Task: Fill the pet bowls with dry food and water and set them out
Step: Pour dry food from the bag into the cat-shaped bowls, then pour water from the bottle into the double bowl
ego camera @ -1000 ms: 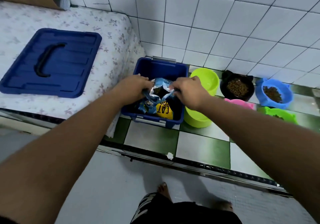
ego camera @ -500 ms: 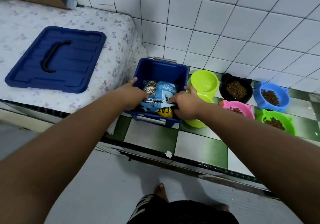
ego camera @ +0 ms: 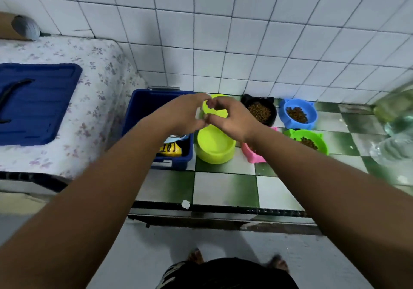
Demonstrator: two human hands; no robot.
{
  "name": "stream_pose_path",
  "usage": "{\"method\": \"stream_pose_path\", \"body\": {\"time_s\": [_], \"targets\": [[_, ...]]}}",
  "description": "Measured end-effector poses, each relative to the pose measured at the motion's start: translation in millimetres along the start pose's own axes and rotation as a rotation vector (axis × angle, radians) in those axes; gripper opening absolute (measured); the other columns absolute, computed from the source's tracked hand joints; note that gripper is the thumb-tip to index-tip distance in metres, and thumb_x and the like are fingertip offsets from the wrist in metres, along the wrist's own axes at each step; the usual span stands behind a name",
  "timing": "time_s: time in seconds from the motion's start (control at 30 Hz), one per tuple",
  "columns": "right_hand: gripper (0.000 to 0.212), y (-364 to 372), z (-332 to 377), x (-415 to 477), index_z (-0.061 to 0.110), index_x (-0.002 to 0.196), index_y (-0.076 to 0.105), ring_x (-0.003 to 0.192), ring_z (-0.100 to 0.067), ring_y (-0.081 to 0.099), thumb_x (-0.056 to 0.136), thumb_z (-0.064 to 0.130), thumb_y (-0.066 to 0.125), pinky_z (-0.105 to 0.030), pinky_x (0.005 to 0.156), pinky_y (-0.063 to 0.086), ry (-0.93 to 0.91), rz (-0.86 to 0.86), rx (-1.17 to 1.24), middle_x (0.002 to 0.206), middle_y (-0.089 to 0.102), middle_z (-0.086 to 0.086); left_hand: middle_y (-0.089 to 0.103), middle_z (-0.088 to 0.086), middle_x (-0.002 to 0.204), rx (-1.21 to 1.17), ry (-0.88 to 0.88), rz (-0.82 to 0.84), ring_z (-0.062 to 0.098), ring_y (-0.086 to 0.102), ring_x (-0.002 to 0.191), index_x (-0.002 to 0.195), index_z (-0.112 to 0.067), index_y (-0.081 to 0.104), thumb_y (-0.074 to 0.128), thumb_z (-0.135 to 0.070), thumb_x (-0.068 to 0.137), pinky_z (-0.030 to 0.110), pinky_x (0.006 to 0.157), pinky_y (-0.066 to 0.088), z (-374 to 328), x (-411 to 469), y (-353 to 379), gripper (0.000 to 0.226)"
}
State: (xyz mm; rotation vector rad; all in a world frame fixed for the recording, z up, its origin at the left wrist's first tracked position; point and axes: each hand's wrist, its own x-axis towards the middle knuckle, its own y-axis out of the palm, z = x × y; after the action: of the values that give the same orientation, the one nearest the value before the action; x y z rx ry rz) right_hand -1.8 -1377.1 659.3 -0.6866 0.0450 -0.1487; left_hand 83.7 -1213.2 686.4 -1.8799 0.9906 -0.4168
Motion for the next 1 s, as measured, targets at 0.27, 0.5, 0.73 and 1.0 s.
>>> {"method": "stream_pose_path", "body": {"time_s": [0.27,0.5,0.73,1.0], "targets": [[0.024,-118,-83,-80,0.018,0.106,0.067,0.093,-0.010,0.066,0.085,0.030,0.072,-0.022,0.086,0.051,0.147,-0.344,0.273,0.102,0.071,0.000,0.064,0.015,0.126,-0.093,0.171,-0.052,0.027,0.061,0.116,0.142,-0.012,0.054,0.078,-0.019,0.087,0.025,0.093,0.044,-125,58,64,0.060],[0.022,-235,-176,-183,0.019,0.102,0.068,0.085,-0.004,0.061,0.085,0.031,0.072,-0.022,0.084,0.046,0.313,-0.617,0.210,0.093,0.067,0.008,0.061,-0.002,0.127,-0.119,0.271,0.048,0.015,0.059,0.119,0.143,-0.014,0.053,0.077,-0.028,0.090,0.026,0.103,0.042,-240,118,149,0.060],[0.020,-314,-244,-252,0.019,0.103,0.068,0.091,-0.012,0.066,0.085,0.028,0.072,-0.034,0.093,0.053,0.382,-0.741,0.168,0.094,0.070,0.005,0.064,0.004,0.129,-0.234,0.263,0.120,0.017,0.061,0.118,0.141,-0.022,0.053,0.080,-0.034,0.086,0.032,0.102,0.047,-355,169,233,0.063],[0.018,-385,-286,-260,0.018,0.092,0.061,0.075,-0.013,0.063,0.083,0.026,0.073,-0.036,0.078,0.057,0.329,-0.987,0.125,0.084,0.066,-0.002,0.058,-0.004,0.125,-0.434,0.184,0.112,0.011,0.057,0.112,0.146,-0.018,0.048,0.087,-0.032,0.080,0.023,0.094,0.042,-430,222,286,0.078]]}}
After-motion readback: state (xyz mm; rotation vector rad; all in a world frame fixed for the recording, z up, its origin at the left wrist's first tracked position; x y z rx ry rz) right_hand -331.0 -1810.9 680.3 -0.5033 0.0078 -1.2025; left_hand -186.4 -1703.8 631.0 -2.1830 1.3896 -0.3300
